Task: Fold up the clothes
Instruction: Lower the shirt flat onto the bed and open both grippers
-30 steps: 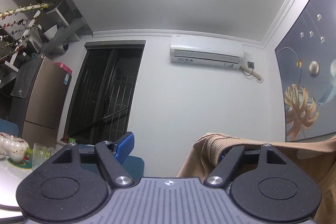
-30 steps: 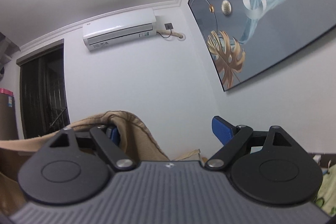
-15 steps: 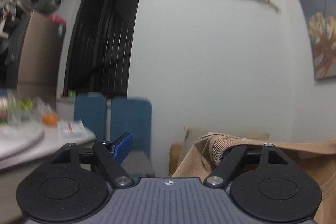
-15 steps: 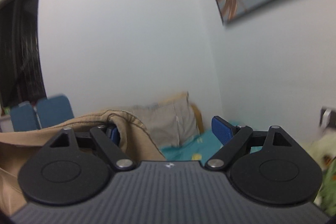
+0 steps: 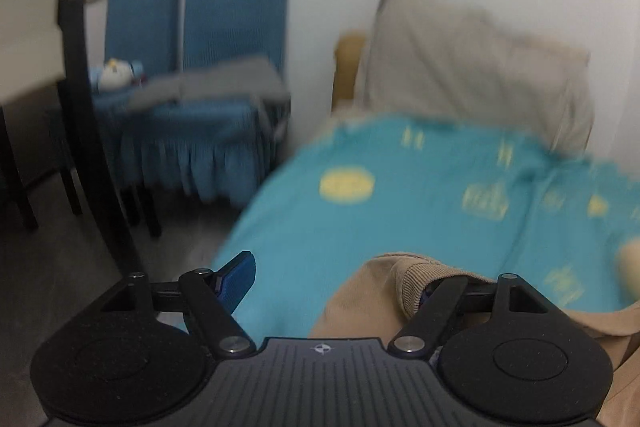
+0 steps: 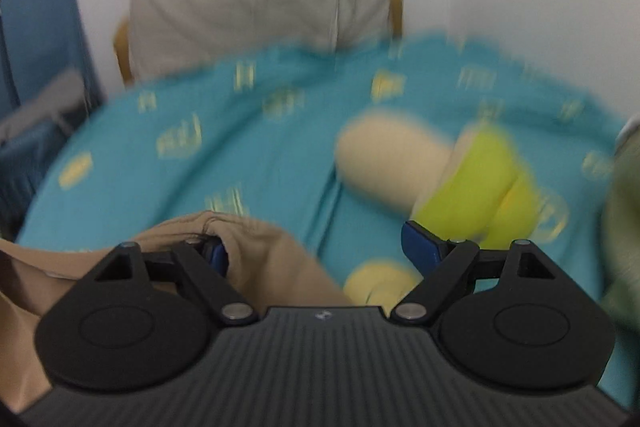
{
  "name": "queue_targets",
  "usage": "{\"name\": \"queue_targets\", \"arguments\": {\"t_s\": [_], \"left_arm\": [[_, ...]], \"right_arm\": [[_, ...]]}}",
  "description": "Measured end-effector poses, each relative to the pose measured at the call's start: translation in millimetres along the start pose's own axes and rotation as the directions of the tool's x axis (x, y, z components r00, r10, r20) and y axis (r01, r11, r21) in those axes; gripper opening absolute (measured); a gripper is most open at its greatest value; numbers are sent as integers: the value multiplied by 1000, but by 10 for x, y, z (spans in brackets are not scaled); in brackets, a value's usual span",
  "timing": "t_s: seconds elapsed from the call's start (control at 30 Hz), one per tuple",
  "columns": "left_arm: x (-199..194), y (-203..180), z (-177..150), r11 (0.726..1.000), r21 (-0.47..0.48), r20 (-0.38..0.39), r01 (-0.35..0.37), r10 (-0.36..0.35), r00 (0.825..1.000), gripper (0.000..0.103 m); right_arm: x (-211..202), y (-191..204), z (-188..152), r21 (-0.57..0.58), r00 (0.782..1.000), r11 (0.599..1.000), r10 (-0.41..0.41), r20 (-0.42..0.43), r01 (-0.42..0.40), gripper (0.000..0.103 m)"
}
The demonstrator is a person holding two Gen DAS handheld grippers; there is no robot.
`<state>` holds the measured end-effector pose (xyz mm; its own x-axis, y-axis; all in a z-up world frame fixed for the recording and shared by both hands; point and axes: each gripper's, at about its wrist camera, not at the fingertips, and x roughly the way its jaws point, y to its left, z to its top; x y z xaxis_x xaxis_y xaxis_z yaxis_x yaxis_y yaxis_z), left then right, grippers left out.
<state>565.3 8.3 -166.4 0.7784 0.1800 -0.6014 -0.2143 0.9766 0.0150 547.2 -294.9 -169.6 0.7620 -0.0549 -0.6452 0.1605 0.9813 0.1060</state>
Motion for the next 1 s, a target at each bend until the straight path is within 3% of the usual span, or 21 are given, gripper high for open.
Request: {"name": "queue_targets", "arguments": {"t_s": [0.1, 0.17, 0.23, 0.3, 0.33, 0.5, 0.63, 0.73, 0.9, 1.0], "left_arm": [[304, -148, -113, 991, 130, -113, -21, 36, 993, 80], [361, -283, -98, 961, 275, -161, -16, 62, 985, 82], [294, -316, -4, 941, 339, -175, -12, 75, 982, 83], [195, -261, 114, 948, 310, -223, 67, 4, 975, 86], [112, -220, 177, 951, 290, -236, 109, -39, 971, 88], [-715, -22, 195, 949, 261, -113, 176, -151, 982, 96], [-1560, 205, 17, 972, 160, 4, 172, -175, 985, 96], [-2235, 358, -212, 976, 93, 53, 198, -204, 978, 97], [-3143, 533, -637, 974, 77, 101, 211, -218, 971, 101], [-3626, 641, -916, 973, 69, 118, 220, -227, 967, 102]], "right_arm": [[220, 83, -60, -73, 993, 995, 67, -100, -74, 86], [262, 148, -60, -122, 980, 982, 121, -157, -141, 88], [172, 219, 5, -165, 963, 960, 193, -189, -225, 86], [29, 264, 45, -187, 947, 940, 246, -205, -285, 86], [-121, 248, 28, -173, 950, 943, 251, -185, -283, 86], [-869, 168, -58, -102, 959, 956, 269, -86, -277, 86], [-1582, 124, -214, -68, 960, 958, 279, -8, -279, 86], [-2210, 57, -467, -32, 957, 957, 289, 35, -288, 86], [-3220, -43, -898, -42, 957, 964, 267, 111, -264, 86], [-3555, -115, -1133, -52, 956, 965, 263, 132, -258, 86]]}}
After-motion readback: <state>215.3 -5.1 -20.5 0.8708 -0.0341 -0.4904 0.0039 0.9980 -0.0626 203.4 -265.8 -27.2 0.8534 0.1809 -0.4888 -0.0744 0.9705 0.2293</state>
